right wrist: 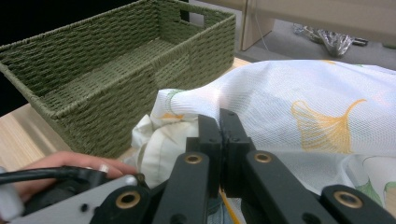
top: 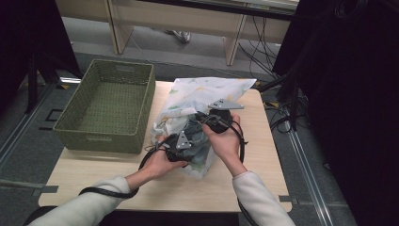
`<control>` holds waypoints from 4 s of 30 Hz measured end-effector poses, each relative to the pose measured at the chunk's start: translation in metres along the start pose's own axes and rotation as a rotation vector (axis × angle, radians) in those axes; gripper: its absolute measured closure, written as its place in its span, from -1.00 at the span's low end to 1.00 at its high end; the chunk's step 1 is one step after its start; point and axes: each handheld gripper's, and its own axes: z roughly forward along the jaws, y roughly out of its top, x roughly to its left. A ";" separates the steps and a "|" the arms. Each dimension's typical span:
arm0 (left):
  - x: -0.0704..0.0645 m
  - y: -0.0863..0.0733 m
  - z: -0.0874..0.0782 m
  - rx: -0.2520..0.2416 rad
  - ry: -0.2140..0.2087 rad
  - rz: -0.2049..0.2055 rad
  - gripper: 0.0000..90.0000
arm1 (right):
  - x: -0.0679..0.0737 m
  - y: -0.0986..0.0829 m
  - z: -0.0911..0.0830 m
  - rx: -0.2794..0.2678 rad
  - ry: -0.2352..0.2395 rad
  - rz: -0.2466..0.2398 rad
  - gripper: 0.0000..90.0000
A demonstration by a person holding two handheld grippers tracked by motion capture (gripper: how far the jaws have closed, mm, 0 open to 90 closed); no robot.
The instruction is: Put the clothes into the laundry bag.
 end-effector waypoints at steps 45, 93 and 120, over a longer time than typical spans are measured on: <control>0.033 0.019 0.022 -0.077 0.175 -0.103 0.83 | 0.001 0.001 -0.002 -0.006 0.004 0.012 1.00; 0.008 -0.008 0.010 0.062 -0.014 0.126 -0.17 | 0.000 0.000 0.000 0.007 0.006 0.007 1.00; 0.014 0.007 0.008 0.038 -0.048 0.012 0.84 | 0.000 -0.001 0.001 0.014 0.005 0.011 1.00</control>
